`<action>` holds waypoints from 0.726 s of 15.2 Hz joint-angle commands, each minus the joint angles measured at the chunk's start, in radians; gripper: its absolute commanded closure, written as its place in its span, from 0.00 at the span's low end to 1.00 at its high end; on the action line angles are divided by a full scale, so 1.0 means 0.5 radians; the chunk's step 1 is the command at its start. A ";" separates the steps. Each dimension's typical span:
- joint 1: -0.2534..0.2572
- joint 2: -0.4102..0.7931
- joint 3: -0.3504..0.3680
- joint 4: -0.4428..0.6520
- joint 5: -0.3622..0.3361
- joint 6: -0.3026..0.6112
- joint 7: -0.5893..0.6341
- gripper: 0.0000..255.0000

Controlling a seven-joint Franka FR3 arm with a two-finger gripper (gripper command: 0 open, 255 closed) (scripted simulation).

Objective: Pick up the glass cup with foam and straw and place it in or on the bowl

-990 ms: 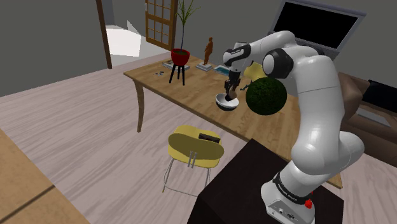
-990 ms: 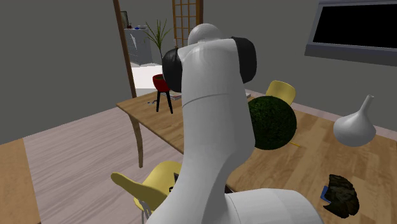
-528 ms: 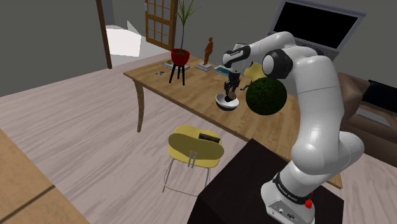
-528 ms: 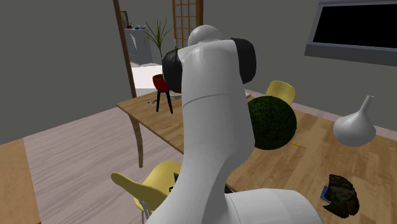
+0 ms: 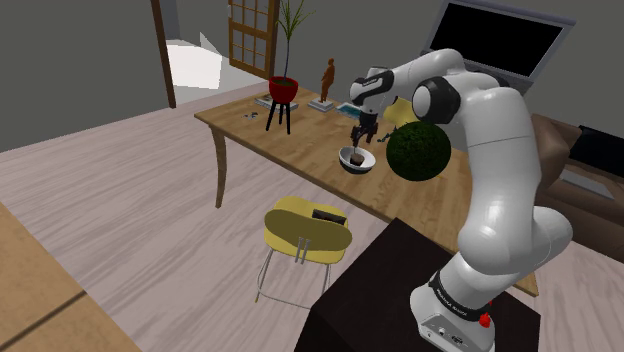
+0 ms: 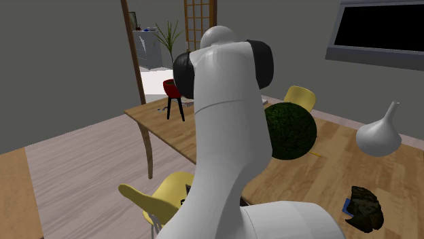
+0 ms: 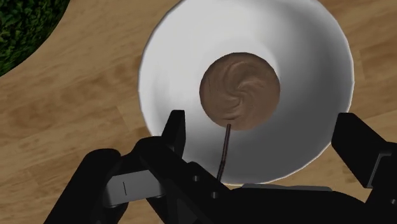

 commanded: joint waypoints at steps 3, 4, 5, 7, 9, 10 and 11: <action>0.003 -0.077 -0.012 0.106 -0.017 -0.181 0.007 0.00; 0.003 -0.077 -0.012 0.106 -0.017 -0.181 0.007 0.00; 0.003 -0.078 -0.013 0.105 -0.017 -0.181 0.007 0.00; 0.003 -0.077 -0.012 0.105 -0.017 -0.181 0.007 0.00; 0.003 -0.077 -0.012 0.106 -0.017 -0.181 0.007 0.00; 0.003 -0.077 -0.012 0.106 -0.017 -0.181 0.007 0.00; 0.003 -0.077 -0.012 0.106 -0.017 -0.181 0.007 0.00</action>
